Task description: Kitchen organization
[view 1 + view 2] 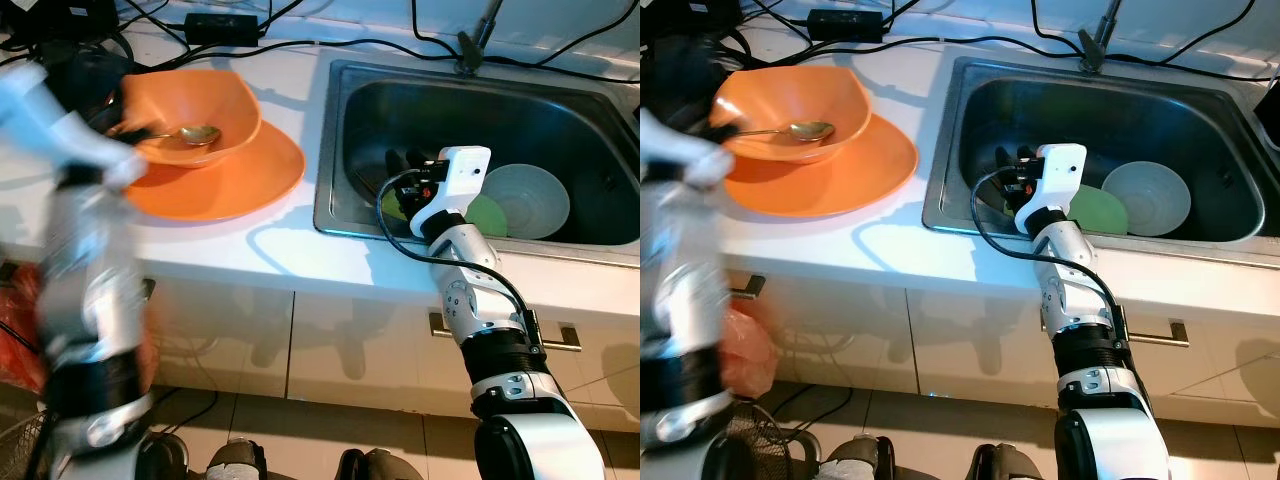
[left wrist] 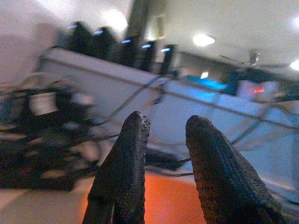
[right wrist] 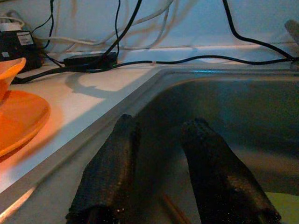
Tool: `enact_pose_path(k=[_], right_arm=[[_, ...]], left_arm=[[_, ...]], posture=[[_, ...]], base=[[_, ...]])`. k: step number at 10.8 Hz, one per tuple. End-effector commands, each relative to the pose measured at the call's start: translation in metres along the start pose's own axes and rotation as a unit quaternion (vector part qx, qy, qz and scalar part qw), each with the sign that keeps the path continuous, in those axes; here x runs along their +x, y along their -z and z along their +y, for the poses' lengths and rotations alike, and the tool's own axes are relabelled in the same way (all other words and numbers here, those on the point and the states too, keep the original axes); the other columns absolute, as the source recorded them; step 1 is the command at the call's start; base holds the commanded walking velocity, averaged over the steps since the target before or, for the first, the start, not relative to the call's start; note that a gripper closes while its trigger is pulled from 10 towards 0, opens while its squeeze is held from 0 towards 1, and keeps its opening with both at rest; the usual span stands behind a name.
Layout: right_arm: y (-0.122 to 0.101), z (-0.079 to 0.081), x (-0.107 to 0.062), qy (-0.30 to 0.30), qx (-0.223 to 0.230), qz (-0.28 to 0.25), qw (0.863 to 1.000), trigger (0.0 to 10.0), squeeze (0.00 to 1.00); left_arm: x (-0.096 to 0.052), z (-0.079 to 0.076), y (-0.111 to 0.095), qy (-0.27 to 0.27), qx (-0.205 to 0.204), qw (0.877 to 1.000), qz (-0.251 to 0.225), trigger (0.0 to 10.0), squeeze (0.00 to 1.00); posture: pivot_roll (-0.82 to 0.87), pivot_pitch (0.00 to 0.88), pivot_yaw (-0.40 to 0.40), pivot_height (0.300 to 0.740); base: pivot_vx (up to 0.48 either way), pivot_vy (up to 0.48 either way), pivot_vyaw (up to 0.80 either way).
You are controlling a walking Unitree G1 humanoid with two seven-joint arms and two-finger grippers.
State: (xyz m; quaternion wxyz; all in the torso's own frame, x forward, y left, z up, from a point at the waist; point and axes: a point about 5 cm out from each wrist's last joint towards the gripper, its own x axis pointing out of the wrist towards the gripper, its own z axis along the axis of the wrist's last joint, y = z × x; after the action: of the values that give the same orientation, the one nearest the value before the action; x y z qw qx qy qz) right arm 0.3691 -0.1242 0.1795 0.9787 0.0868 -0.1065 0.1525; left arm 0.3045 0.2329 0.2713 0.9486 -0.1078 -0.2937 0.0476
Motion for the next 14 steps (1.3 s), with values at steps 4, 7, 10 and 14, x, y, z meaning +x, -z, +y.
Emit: enact_pose_path(k=[4, 7, 10, 14], right_arm=[[-0.004, 0.000, 0.002, -0.003, 0.004, -0.010, 1.000, 10.0, 0.00], [-0.005, -0.001, 0.002, -0.004, 0.002, -0.009, 1.000, 10.0, 0.00], [-0.005, 0.000, 0.002, -0.005, 0.003, -0.011, 1.000, 10.0, 0.00], [-0.004, 0.001, 0.002, -0.008, 0.003, -0.010, 1.000, 10.0, 0.00]], left_arm=[[-0.017, 0.037, 0.000, -0.068, -0.015, 0.998, 0.003, 10.0, 0.00], [-0.014, 0.026, 0.000, -0.043, -0.017, 0.999, 0.001, 10.0, 0.00], [-0.015, 0.020, 0.005, -0.043, -0.037, 0.998, 0.003, 10.0, 0.00], [-0.019, 0.032, 0.004, -0.073, -0.042, 0.996, -0.002, 10.0, 0.00]], posture=[[0.12, 0.154, -0.077, 0.723], [0.12, 0.155, -0.079, 0.723], [0.11, 0.153, -0.076, 0.723], [0.12, 0.139, -0.078, 0.723]], base=[[0.000, 0.000, 0.00], [0.000, 0.000, 0.00], [0.000, 0.000, 0.00], [0.000, 0.000, 0.00]])
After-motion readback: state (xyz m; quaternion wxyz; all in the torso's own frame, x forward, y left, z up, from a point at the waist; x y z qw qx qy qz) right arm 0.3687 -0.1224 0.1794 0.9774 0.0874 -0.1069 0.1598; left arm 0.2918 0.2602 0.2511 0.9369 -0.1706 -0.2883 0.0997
